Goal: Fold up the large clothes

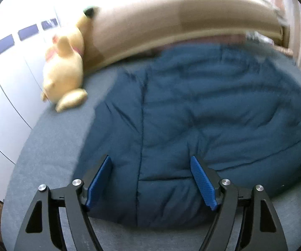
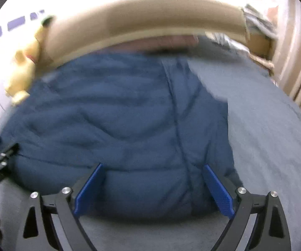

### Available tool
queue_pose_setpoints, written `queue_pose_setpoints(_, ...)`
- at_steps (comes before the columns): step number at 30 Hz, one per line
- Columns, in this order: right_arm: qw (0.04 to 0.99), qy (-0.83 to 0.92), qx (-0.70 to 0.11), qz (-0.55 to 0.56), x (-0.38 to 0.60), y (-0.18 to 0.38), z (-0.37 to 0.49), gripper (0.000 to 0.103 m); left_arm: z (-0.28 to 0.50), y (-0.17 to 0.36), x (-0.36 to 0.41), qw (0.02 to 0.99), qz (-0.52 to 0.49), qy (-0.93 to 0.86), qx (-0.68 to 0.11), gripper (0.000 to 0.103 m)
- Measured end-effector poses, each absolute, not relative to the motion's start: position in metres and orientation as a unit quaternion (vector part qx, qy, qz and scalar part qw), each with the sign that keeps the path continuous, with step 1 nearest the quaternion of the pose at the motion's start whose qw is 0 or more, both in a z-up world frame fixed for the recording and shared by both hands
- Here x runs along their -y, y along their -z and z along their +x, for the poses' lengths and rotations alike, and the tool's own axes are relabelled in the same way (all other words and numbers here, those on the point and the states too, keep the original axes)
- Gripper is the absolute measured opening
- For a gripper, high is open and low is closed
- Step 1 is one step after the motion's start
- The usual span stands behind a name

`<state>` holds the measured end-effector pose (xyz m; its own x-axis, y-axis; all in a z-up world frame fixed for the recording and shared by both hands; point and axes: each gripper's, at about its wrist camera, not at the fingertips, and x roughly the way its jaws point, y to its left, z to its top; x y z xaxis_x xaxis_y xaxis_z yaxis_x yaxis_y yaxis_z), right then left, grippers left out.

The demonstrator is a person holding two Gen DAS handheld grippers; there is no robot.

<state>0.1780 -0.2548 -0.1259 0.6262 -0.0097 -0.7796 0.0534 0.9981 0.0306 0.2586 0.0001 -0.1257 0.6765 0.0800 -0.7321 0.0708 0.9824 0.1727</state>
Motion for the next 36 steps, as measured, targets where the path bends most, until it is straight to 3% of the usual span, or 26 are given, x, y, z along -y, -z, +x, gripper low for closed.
queue_pose_setpoints(7,0.908,-0.004,-0.415,0.055,0.275,0.089,0.196,0.097,0.269,0.091,0.000,0.925,0.100,0.010,-0.367,0.080)
queue_pose_setpoints(13,0.896,-0.021,-0.437,0.082,0.289,0.064,0.282,0.097,0.328,0.068,0.014,0.923,0.112,0.023,-0.367,0.080)
queue_pose_setpoints(19,0.881,-0.043,-0.464,0.085,0.249,0.081,0.366,0.097,0.417,0.065,0.049,0.914,0.114,0.037,-0.388,0.080)
queue_pose_setpoints(25,0.868,0.004,-0.497,0.024,0.232,0.113,0.421,0.101,0.468,0.104,0.065,0.892,0.166,-0.007,-0.420,0.083)
queue_pose_setpoints(29,0.852,0.013,-0.523,0.025,0.233,0.125,0.434,0.102,0.484,0.116,0.068,0.877,0.170,-0.021,-0.450,0.095)
queue_pose_setpoints(36,0.884,-0.005,-0.455,0.107,0.285,0.065,0.382,0.103,0.435,0.065,0.012,0.905,0.108,0.023,-0.410,0.095)
